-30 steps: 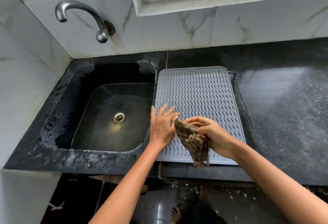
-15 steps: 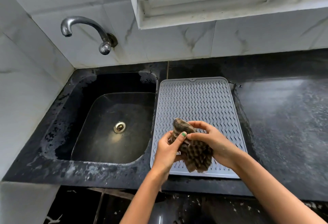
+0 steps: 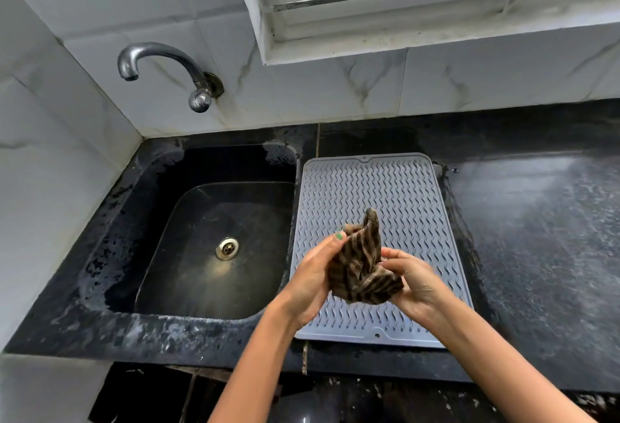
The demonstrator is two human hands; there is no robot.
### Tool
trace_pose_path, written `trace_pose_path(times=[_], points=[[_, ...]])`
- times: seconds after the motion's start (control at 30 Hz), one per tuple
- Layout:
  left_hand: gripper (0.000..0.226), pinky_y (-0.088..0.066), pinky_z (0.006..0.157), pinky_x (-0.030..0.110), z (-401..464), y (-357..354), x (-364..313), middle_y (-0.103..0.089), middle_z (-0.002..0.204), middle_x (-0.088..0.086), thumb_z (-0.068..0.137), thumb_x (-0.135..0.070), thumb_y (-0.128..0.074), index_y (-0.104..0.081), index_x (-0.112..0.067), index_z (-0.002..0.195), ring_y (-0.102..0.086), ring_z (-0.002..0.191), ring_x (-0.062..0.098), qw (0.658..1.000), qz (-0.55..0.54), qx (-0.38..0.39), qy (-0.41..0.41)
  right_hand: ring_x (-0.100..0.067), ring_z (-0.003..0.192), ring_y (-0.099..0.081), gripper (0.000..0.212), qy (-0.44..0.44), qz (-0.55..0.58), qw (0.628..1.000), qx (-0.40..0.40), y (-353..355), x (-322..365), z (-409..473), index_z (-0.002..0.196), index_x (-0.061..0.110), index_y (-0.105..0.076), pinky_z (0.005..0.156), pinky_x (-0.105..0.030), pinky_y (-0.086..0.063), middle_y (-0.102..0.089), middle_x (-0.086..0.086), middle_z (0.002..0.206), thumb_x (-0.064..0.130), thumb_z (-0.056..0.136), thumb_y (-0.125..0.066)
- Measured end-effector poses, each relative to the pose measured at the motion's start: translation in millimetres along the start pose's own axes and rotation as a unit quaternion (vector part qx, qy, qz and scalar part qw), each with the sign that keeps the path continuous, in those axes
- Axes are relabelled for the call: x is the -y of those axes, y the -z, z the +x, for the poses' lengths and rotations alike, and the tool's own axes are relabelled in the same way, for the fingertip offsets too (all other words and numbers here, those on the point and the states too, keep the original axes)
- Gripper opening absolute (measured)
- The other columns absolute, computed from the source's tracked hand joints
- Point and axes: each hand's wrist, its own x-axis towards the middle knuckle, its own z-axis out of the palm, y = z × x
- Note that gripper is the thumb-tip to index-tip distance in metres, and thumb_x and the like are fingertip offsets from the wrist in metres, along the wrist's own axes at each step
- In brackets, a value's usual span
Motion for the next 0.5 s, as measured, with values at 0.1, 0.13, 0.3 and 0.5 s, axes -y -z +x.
trace_pose_path(times=[0.1,0.13,0.3,0.5], points=[[0.026,-0.052,0.083,0.036,7.9,-6.4,5.4,-0.071,0.107,0.010,0.092,-0.030,-0.055,-0.066,-0.015,0.110,-0.066,0.095,0.020,0.994,0.046,-0.098,-0.023,-0.017,0.077,-0.063,0.019,0.080,-0.129,0.988,-0.016,-8.1,-0.6,-3.8,0.078,0.012,-0.071,0.068,-0.028,-0.044,-0.071,-0.003,0.077,0.009,0.087,-0.055],[0.024,-0.052,0.083,0.037,10.4,-6.1,7.4,-0.072,0.106,0.010,0.091,-0.028,-0.059,-0.067,-0.014,0.108,-0.067,0.096,0.020,0.990,0.059,-0.121,-0.036,-0.006,0.080,-0.064,0.020,0.109,-0.179,0.978,-0.010,-11.0,0.8,-6.8,0.077,0.019,-0.073,0.070,-0.025,-0.039,-0.073,0.008,0.077,0.023,0.088,-0.057],[0.010,-0.050,0.063,0.014,14.6,-10.0,9.4,-0.074,0.091,0.000,0.087,-0.017,-0.067,-0.070,-0.014,0.095,-0.069,0.081,0.002,0.977,0.125,-0.144,-0.091,0.012,0.065,-0.063,0.024,0.142,-0.283,0.947,0.059,-21.6,2.7,-9.9,0.088,0.026,-0.070,0.050,-0.004,-0.042,-0.071,0.021,0.071,0.048,0.081,-0.063],[0.009,-0.053,0.062,0.017,17.2,2.9,-0.6,-0.074,0.085,0.001,0.092,-0.016,-0.060,-0.066,-0.011,0.096,-0.069,0.076,0.005,0.969,0.135,-0.181,-0.096,-0.006,0.077,-0.070,0.017,0.122,-0.348,0.923,0.108,-16.1,21.2,-7.5,0.089,0.014,-0.072,0.071,-0.025,-0.046,-0.077,0.001,0.083,0.021,0.092,-0.057]])
